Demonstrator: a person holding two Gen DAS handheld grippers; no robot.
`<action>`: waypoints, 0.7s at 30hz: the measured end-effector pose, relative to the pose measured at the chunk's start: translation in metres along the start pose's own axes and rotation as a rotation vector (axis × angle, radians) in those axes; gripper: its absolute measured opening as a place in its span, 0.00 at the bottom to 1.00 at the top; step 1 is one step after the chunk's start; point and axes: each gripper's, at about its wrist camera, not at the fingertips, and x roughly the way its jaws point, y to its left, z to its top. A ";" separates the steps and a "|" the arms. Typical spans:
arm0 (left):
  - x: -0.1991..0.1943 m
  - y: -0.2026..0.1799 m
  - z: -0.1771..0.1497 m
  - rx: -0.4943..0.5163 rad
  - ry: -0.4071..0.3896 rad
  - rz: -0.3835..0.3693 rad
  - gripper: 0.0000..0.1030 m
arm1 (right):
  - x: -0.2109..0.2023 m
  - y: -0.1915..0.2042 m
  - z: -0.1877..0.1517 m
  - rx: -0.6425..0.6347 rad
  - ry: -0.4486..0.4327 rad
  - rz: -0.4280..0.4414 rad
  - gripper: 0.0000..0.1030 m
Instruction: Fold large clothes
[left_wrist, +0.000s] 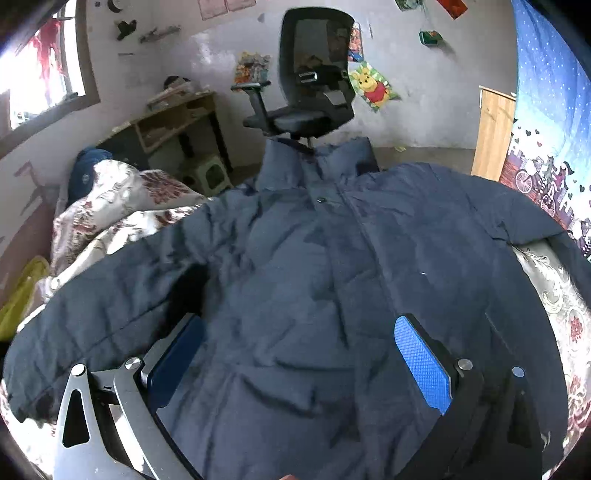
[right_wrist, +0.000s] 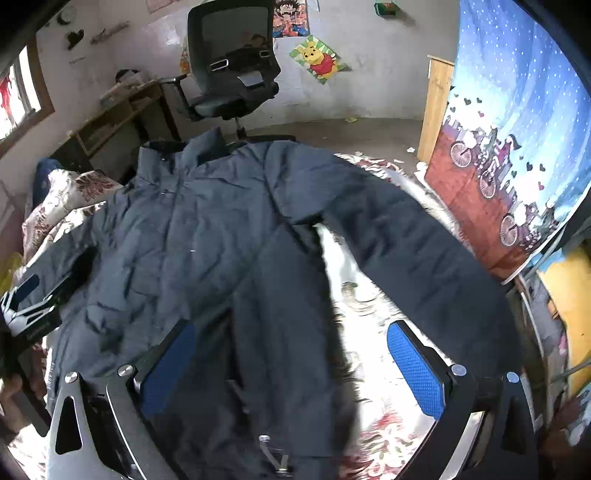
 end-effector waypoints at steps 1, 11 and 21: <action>0.005 -0.005 0.002 0.000 0.006 -0.001 0.99 | 0.000 -0.004 -0.001 0.007 -0.014 0.016 1.00; 0.049 -0.057 0.019 -0.010 0.040 -0.084 0.99 | 0.012 -0.089 -0.043 0.333 -0.043 0.250 1.00; 0.100 -0.099 0.029 -0.047 0.067 -0.139 0.99 | 0.044 -0.159 -0.076 0.732 -0.074 0.370 1.00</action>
